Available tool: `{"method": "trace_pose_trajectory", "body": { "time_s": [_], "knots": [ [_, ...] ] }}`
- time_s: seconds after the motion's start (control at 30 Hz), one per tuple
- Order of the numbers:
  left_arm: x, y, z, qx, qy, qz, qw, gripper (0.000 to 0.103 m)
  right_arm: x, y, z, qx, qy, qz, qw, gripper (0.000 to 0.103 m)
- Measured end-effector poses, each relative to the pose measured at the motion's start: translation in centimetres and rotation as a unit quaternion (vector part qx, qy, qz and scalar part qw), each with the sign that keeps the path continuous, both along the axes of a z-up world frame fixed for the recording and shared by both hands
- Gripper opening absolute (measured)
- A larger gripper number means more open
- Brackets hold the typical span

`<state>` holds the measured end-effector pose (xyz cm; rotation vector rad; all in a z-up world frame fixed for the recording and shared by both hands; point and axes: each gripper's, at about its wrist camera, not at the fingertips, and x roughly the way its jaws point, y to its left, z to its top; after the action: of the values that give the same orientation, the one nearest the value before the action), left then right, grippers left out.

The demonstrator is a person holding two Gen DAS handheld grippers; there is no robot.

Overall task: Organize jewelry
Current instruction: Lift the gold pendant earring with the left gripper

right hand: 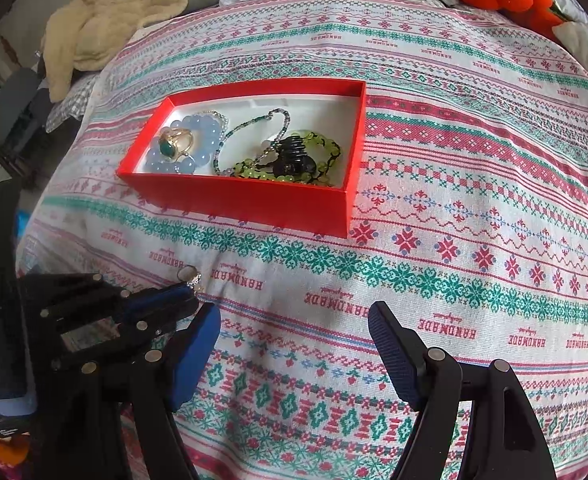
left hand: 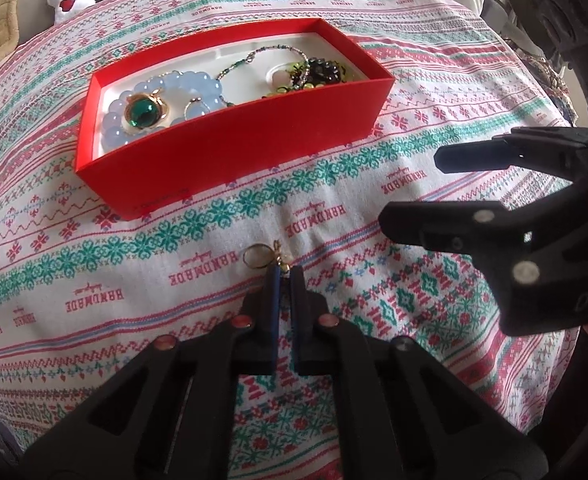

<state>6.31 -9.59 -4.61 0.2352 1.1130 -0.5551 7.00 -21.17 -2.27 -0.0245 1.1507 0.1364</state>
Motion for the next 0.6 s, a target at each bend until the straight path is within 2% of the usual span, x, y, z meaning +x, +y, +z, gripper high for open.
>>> {"method": "trace_pose_trajectory", "body": {
  "time_s": [0.37,0.6],
  "knots": [
    [-1.4,1.2,0.6,0.007,0.005,-0.011,0.9999,0.005,0.4,1.2,-0.4,0.005,0.005,0.006,1.000,0.077],
    [-1.6,2.7,0.8,0.020,0.003,0.005,0.9998,0.005,0.6,2.4,-0.8,0.020,0.011,0.012,1.000,0.077]
  ]
}}
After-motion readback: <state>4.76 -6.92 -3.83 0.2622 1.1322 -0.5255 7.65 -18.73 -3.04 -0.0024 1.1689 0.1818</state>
